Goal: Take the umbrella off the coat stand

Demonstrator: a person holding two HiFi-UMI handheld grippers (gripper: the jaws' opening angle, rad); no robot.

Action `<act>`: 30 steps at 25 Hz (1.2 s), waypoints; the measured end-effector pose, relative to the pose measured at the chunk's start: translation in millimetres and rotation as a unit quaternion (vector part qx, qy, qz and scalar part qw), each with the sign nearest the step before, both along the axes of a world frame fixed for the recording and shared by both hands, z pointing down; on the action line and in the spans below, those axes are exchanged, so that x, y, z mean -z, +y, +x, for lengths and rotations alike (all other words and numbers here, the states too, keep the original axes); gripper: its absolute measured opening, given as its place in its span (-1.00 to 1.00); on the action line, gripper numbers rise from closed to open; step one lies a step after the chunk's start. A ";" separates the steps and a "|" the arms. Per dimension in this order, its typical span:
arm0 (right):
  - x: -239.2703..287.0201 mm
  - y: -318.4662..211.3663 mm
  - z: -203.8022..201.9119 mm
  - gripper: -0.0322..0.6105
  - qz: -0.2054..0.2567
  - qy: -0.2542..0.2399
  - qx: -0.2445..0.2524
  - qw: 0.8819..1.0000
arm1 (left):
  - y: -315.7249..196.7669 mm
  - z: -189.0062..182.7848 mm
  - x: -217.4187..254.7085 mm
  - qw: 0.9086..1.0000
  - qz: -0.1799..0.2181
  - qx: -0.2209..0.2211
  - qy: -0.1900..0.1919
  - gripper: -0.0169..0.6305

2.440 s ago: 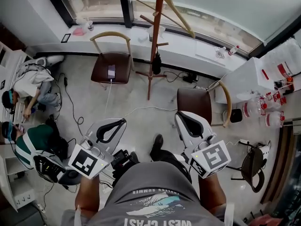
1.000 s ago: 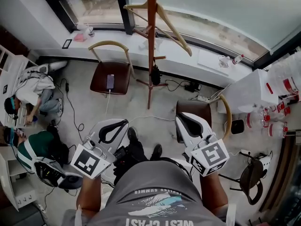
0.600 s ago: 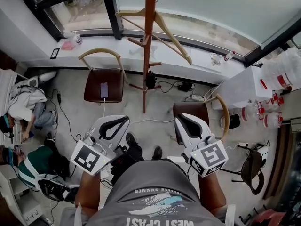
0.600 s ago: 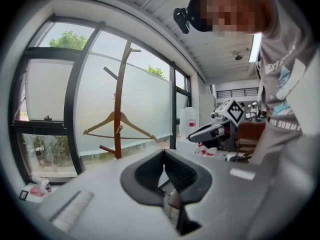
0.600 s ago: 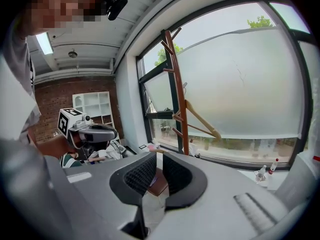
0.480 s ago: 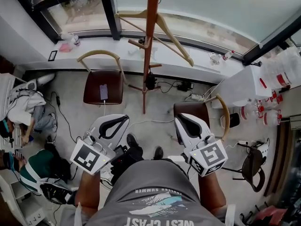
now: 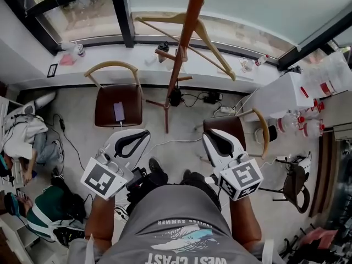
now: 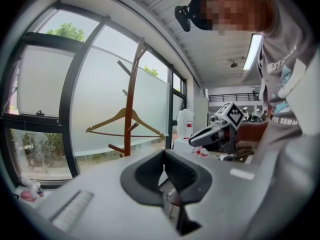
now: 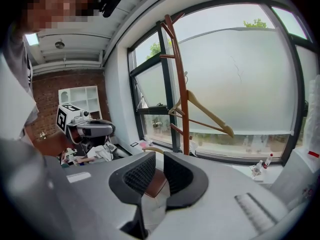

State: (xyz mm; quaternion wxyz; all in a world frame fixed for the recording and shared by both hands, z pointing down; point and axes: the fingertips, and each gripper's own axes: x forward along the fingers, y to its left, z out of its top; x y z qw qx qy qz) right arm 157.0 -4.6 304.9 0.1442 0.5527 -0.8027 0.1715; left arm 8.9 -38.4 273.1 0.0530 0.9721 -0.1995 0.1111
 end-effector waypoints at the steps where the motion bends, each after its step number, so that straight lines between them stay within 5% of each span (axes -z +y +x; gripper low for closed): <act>1: -2.2 -2.4 -2.7 -0.74 -0.002 0.002 -0.002 1.000 | -3.1 -3.4 -1.3 1.000 -0.001 -0.001 0.002 -0.94; 12: -24.4 -53.4 -10.7 -0.70 -0.026 -0.001 0.018 0.999 | -52.6 -18.3 -16.1 0.999 -0.022 0.024 0.006 -0.94; 30: -131.5 -164.0 3.1 -0.60 -0.092 -0.011 0.072 0.993 | -115.2 -35.6 -60.6 0.991 -0.058 0.124 -0.003 -0.94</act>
